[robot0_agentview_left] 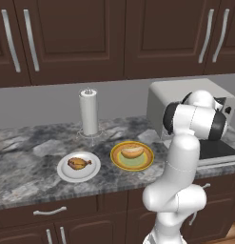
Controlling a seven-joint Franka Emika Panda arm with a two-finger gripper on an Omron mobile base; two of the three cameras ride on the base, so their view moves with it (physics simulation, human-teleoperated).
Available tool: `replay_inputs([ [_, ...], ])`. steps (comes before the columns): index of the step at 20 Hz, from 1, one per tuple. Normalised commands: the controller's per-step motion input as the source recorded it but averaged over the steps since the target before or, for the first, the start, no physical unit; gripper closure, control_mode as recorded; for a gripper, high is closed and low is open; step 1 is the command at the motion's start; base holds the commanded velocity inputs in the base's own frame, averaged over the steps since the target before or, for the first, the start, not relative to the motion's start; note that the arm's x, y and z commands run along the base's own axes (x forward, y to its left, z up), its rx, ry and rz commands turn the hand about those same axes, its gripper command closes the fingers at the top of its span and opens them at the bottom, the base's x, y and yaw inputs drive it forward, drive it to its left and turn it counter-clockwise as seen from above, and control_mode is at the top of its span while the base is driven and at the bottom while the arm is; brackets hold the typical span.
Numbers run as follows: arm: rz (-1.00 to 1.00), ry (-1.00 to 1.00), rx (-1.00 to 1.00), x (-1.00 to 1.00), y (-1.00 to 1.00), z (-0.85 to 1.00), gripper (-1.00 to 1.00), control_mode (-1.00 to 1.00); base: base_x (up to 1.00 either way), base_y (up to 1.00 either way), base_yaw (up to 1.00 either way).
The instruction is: Open the toaster oven door. Place the hotdog bun on the top rack in the toaster oven and place the chicken drumstick on the bottom rack.
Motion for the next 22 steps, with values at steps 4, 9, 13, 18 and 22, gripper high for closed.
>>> replay_inputs([
  [4, 0.03, 0.02, -0.22, -0.28, -0.11, -0.94, 1.0, -1.0, 0.0, 0.0, 0.0],
  [9, 0.02, 0.0, -0.28, -0.29, -0.08, -0.94, 1.0, -1.0, 0.0, 0.0, 0.0],
  [13, 0.0, 0.0, -0.26, -0.42, -0.06, -0.94, 1.0, -1.0, 0.0, 0.0, 0.0],
  [18, 0.0, 0.0, -0.25, -0.43, -0.13, -0.94, 1.0, -1.0, 0.0, 0.0, 0.0],
  [22, 0.0, 0.0, -0.26, -0.45, -0.16, -0.94, 1.0, -1.0, 0.0, 0.0, 0.0],
])
